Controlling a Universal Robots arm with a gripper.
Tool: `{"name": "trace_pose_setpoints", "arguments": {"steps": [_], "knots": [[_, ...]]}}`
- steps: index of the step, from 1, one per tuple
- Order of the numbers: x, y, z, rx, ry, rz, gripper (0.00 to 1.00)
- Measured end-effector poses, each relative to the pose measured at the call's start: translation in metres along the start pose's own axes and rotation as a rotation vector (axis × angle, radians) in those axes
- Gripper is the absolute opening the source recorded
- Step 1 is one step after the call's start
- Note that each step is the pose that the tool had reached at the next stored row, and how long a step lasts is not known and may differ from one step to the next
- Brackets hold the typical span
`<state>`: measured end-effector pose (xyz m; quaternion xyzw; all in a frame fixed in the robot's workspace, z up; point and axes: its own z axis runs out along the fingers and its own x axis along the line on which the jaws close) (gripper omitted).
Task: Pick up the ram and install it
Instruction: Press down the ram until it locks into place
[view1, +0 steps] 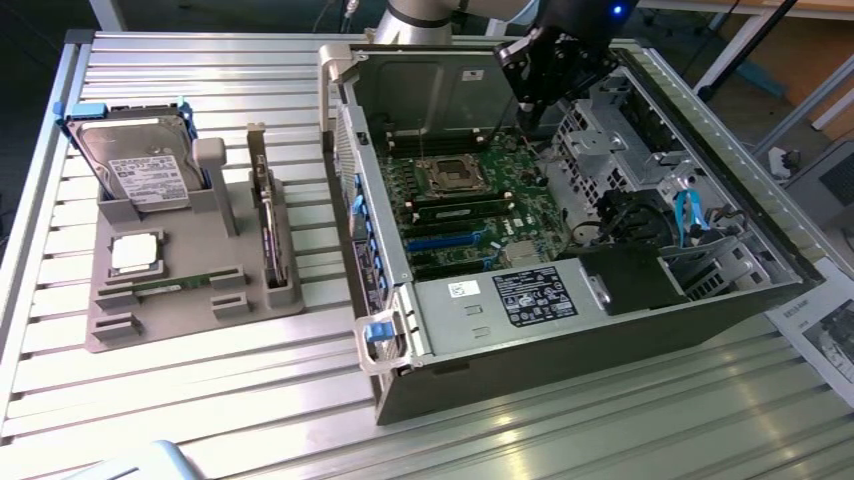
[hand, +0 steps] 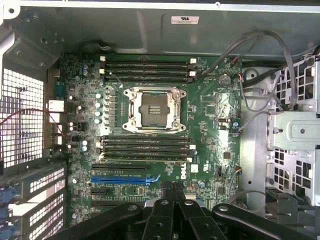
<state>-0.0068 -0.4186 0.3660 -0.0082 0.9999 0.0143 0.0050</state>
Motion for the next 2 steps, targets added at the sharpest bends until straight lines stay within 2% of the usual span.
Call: {"name": "trace_pose_setpoints", "arguments": {"steps": [2], "knots": [[0.0000, 0.0000, 0.0000, 0.0000, 0.0000, 0.000, 0.10]]}}
